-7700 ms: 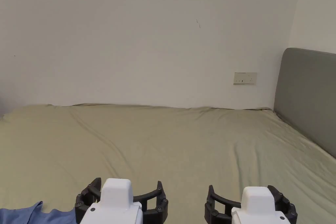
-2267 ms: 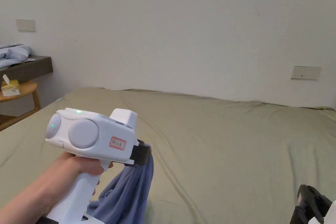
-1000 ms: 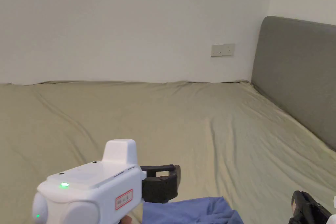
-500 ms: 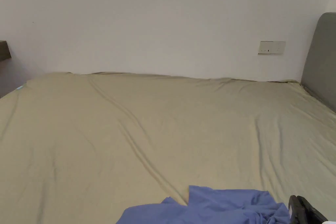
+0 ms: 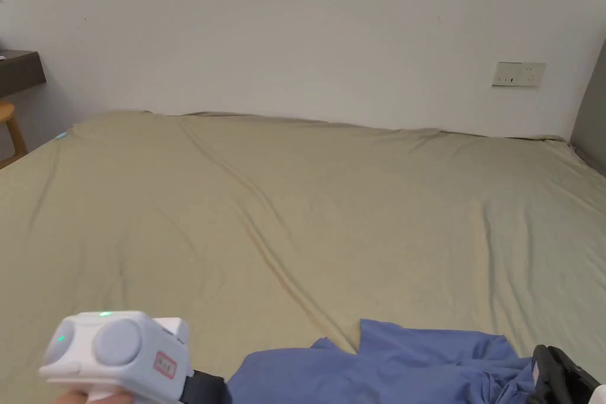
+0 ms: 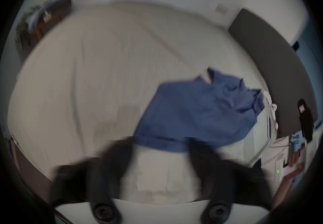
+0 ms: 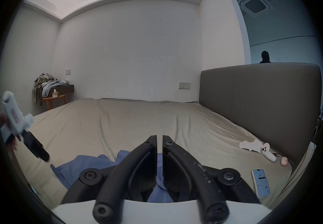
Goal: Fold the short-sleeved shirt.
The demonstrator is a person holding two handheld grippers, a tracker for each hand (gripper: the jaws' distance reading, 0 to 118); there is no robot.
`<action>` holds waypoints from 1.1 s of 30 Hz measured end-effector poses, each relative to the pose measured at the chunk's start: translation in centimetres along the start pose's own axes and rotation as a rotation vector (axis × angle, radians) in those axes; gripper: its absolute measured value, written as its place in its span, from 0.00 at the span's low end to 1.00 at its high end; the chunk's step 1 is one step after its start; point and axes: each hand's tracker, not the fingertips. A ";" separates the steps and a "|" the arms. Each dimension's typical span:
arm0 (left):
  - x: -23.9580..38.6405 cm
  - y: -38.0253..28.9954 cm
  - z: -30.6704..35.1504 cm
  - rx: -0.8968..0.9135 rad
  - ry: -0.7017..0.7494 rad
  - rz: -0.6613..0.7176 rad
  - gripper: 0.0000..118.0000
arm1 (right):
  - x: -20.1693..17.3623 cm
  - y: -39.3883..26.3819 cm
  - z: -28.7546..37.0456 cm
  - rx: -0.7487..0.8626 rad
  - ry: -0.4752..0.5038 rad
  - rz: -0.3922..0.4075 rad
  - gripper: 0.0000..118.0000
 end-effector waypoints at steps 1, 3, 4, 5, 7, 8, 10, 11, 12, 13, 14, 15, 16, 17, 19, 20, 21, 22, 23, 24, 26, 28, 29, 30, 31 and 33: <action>-0.2 0.3 -1.3 -0.070 0.006 -0.013 1.00 | -0.1 -0.2 0.0 -0.004 0.004 0.000 0.07; -0.2 1.3 -3.1 -0.075 0.011 -0.025 0.88 | -0.4 -0.4 0.0 -0.018 0.009 0.008 0.07; -0.1 1.8 -4.2 -0.093 0.042 -0.020 0.84 | -0.5 -0.6 0.0 -0.024 0.012 0.011 0.07; -0.3 1.8 -5.1 -0.108 0.073 -0.027 0.80 | -0.5 -0.7 0.0 -0.032 0.014 0.013 0.07; -0.1 2.0 -6.4 -0.103 0.139 -0.038 0.50 | -0.5 -0.9 0.0 -0.044 0.015 0.014 0.07; -0.1 2.0 -6.6 -0.100 0.158 -0.055 0.28 | -0.4 -1.0 0.0 -0.047 0.017 0.016 0.07; 0.0 1.4 -6.6 -0.090 0.143 -0.053 0.04 | -0.3 -1.2 0.0 -0.053 0.015 0.021 0.07; -0.3 1.3 -6.5 -0.085 0.132 -0.047 0.03 | -0.2 -1.4 0.0 -0.059 0.012 0.024 0.07; -0.6 1.1 -6.4 -0.085 0.097 -0.029 0.03 | -0.1 -1.5 -0.1 -0.064 0.010 0.024 0.07; -0.8 0.8 -6.1 -0.090 0.034 0.002 0.03 | 0.0 -1.7 -0.2 -0.072 0.007 0.022 0.07; -0.9 0.5 -6.0 -0.089 0.007 0.011 0.02 | 0.1 -1.9 -0.3 -0.081 0.004 0.020 0.07; -1.0 0.2 -5.5 -0.068 0.030 -0.008 0.02 | 0.2 -2.1 -0.3 -0.087 0.003 0.016 0.07; -0.8 0.0 -5.0 -0.045 0.032 -0.021 0.01 | 0.3 -2.2 -0.3 -0.092 0.002 0.014 0.07; -0.5 -0.3 -4.0 -0.012 0.034 -0.035 0.01 | 0.5 -2.2 -0.3 -0.096 0.000 0.014 0.07; -0.1 -0.8 -2.4 0.031 0.011 -0.060 0.01 | 1.1 -2.0 -0.7 -0.104 -0.020 0.014 0.09; 0.0 -1.0 -1.6 0.037 -0.004 -0.053 0.01 | 1.8 -1.6 -1.5 -0.136 -0.068 0.010 0.19; 0.1 -1.1 -0.7 0.050 -0.022 -0.057 0.01 | 2.5 -1.2 -2.5 -0.205 -0.040 0.032 0.42; 0.2 -1.3 -0.2 0.062 -0.033 -0.059 0.01 | 3.4 -1.0 -3.9 -0.277 0.005 0.063 0.82; 0.3 -1.5 0.2 0.063 -0.033 -0.058 0.01 | 4.2 -1.0 -5.5 -0.390 0.018 0.091 1.00; 0.3 -1.6 0.5 0.073 -0.034 -0.063 0.01 | 5.1 -1.3 -6.3 -0.483 0.018 0.081 1.00; 0.7 -2.0 0.9 0.085 -0.041 -0.068 0.01 | 6.6 -2.5 -8.6 -0.552 0.040 0.093 1.00; 0.8 -2.4 0.9 0.089 -0.050 -0.062 0.01 | 7.8 -5.0 -11.2 -0.697 0.024 0.103 1.00; 0.9 -2.5 0.9 0.091 -0.054 -0.064 0.01 | 8.2 -6.1 -12.1 -0.748 0.010 0.097 1.00; 1.0 -2.7 0.8 0.091 -0.052 -0.064 0.01 | 8.6 -7.0 -13.0 -0.796 0.020 0.098 0.99; 1.0 -2.9 0.6 0.087 -0.051 -0.062 0.01 | 8.7 -8.1 -13.9 -0.837 0.046 0.088 0.94; 1.0 -3.0 0.1 0.080 -0.051 -0.063 0.01 | 8.9 -9.9 -15.2 -0.905 0.100 0.044 0.83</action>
